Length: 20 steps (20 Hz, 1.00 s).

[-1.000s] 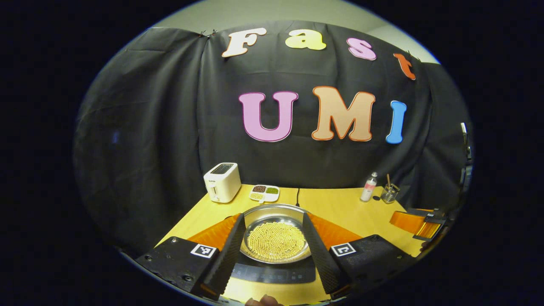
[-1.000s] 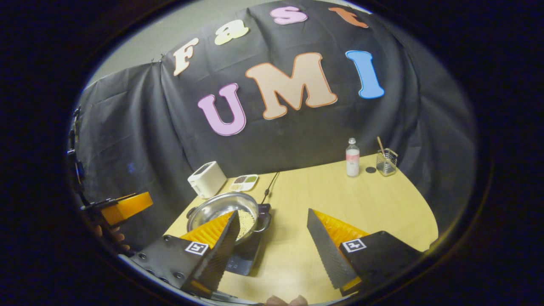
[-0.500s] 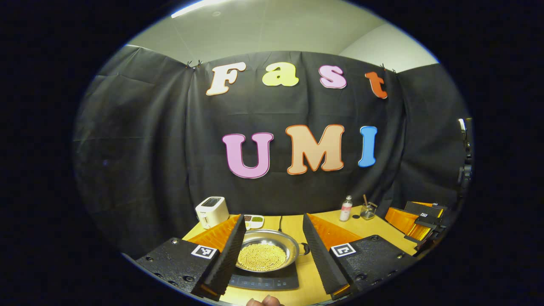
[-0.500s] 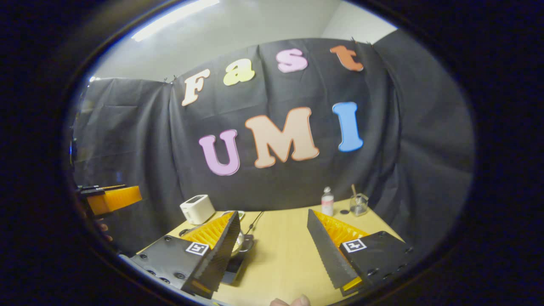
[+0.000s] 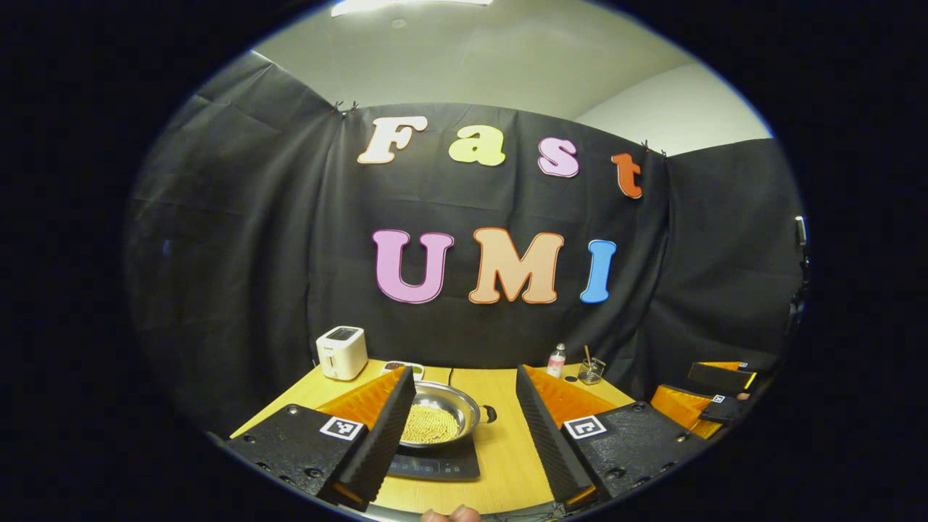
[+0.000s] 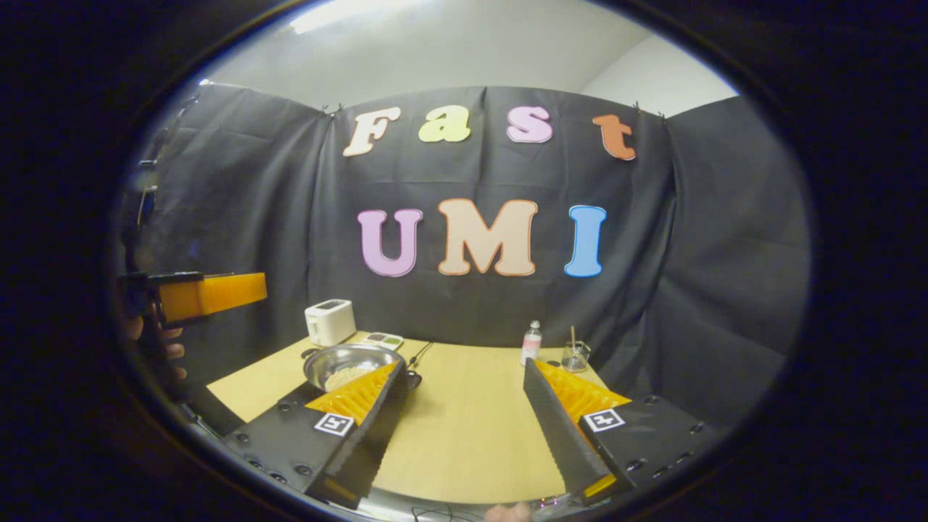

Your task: First push the handle of the pot to place it horizontally, then grasp the pot with both hands and set it on the induction cooktop.

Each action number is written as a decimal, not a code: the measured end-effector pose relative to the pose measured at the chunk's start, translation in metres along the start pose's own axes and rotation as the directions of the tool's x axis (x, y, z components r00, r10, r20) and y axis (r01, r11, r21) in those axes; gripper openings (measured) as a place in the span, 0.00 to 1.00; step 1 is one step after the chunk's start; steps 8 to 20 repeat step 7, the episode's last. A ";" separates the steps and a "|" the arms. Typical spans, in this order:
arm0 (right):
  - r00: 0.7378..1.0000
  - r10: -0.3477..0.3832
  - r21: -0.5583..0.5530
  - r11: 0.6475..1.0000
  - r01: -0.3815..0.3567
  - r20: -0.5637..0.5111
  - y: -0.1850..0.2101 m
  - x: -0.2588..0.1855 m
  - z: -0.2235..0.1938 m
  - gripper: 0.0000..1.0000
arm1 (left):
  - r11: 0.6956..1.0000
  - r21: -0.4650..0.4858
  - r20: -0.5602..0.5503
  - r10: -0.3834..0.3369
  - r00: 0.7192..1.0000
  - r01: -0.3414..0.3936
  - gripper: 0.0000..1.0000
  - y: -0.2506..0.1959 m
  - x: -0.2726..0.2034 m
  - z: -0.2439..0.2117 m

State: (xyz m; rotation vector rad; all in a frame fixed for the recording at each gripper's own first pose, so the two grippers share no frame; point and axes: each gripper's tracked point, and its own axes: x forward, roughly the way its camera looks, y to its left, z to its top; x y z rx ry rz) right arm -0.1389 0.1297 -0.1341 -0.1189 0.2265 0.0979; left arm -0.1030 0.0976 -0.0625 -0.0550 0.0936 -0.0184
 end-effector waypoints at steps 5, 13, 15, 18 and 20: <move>0.999 -0.028 -0.056 0.998 0.030 0.034 -0.006 -0.006 0.027 0.97 | 0.999 0.040 0.047 -0.010 0.999 0.008 0.83 0.007 -0.016 0.011; 0.997 -0.039 -0.002 0.999 0.040 0.073 -0.011 -0.008 0.048 0.97 | 0.999 0.038 0.052 -0.016 0.999 0.014 0.79 0.000 -0.019 0.015; 0.997 -0.039 -0.002 0.999 0.040 0.073 -0.011 -0.008 0.048 0.97 | 0.999 0.038 0.052 -0.016 0.999 0.014 0.79 0.000 -0.019 0.015; 0.997 -0.039 -0.002 0.999 0.040 0.073 -0.011 -0.008 0.048 0.97 | 0.999 0.038 0.052 -0.016 0.999 0.014 0.79 0.000 -0.019 0.015; 0.997 -0.039 -0.002 0.999 0.040 0.073 -0.011 -0.008 0.048 0.97 | 0.999 0.038 0.052 -0.016 0.999 0.014 0.79 0.000 -0.019 0.015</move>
